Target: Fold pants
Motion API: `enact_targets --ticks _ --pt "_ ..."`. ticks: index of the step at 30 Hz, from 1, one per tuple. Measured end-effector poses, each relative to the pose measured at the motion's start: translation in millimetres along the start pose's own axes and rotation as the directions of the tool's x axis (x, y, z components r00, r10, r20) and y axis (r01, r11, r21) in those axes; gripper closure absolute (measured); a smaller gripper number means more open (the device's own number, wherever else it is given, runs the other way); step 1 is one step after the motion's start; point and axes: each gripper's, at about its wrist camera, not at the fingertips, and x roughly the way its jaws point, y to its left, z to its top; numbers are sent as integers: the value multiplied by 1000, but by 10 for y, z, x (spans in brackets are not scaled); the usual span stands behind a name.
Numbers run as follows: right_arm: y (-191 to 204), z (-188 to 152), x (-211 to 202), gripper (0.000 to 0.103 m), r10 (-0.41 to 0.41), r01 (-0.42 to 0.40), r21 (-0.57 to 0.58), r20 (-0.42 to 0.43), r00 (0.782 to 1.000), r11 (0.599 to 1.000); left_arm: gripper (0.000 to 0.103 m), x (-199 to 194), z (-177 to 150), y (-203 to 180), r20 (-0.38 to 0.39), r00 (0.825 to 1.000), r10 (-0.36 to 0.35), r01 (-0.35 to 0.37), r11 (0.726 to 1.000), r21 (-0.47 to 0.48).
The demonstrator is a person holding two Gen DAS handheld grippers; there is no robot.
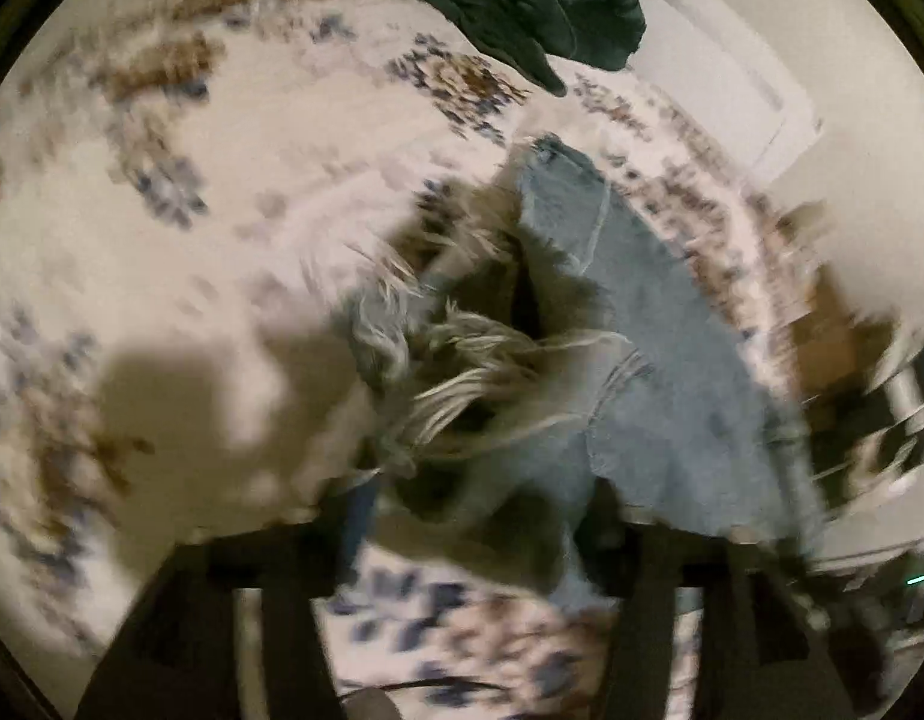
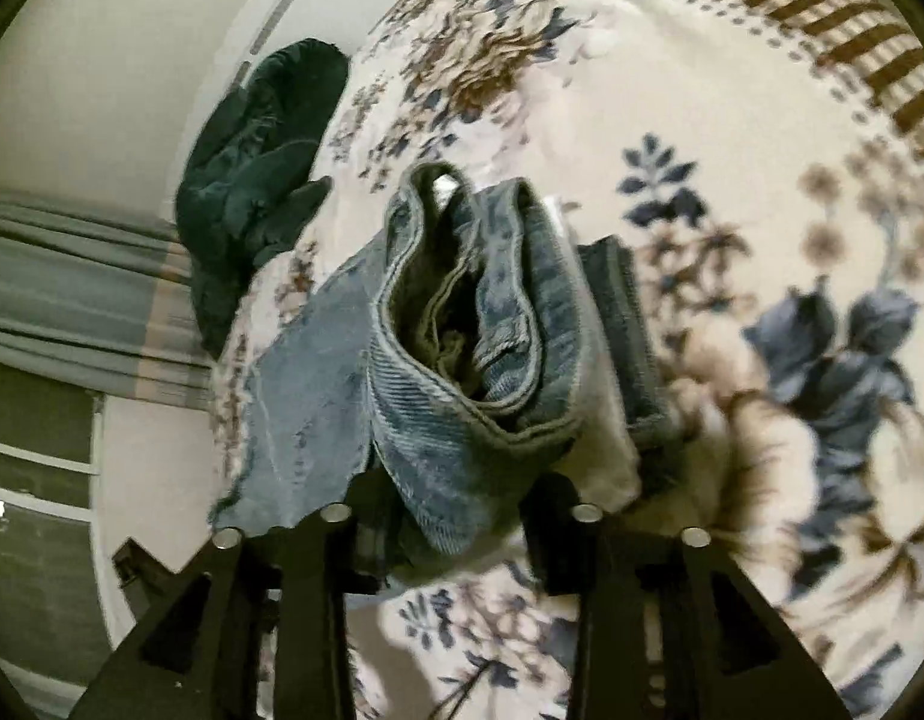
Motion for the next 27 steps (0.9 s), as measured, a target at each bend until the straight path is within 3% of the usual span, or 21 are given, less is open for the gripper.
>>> enact_targets --ticks 1,6,9,10,13,15,20,23,27 --pt "8 -20 -54 59 -21 21 -8 7 1000 1000 22 -81 12 -36 19 999 35 -36 999 39" --pt "297 -200 -366 37 -199 208 -139 78 977 968 14 -429 33 -108 84 988 127 -137 982 132" --pt "646 -402 -566 8 -352 384 -261 165 922 886 10 -732 -20 -213 119 977 178 -200 958 204" --pt "780 -482 -643 2 -393 438 -294 200 897 850 10 -841 -46 -242 129 974 185 -211 951 228" --pt "1085 -692 -862 1 -456 532 -347 280 845 773 10 -1134 -129 -346 156 964 215 -253 923 290" --pt "1234 -800 -1006 1 -475 563 -357 309 824 745 10 -1405 -197 -420 183 958 222 -272 906 325" --pt "1642 -1155 -1578 1 -477 586 -364 350 806 724 10 -2062 -336 -528 239 948 209 -288 881 375" --pt "1880 -1370 -1979 1 -465 592 -358 382 799 722 10 -2504 -406 -562 251 951 181 -270 882 385" --pt "2260 -1708 -2606 1 -442 599 -355 434 785 718 10 -3160 -525 -610 301 941 155 -270 879 393"
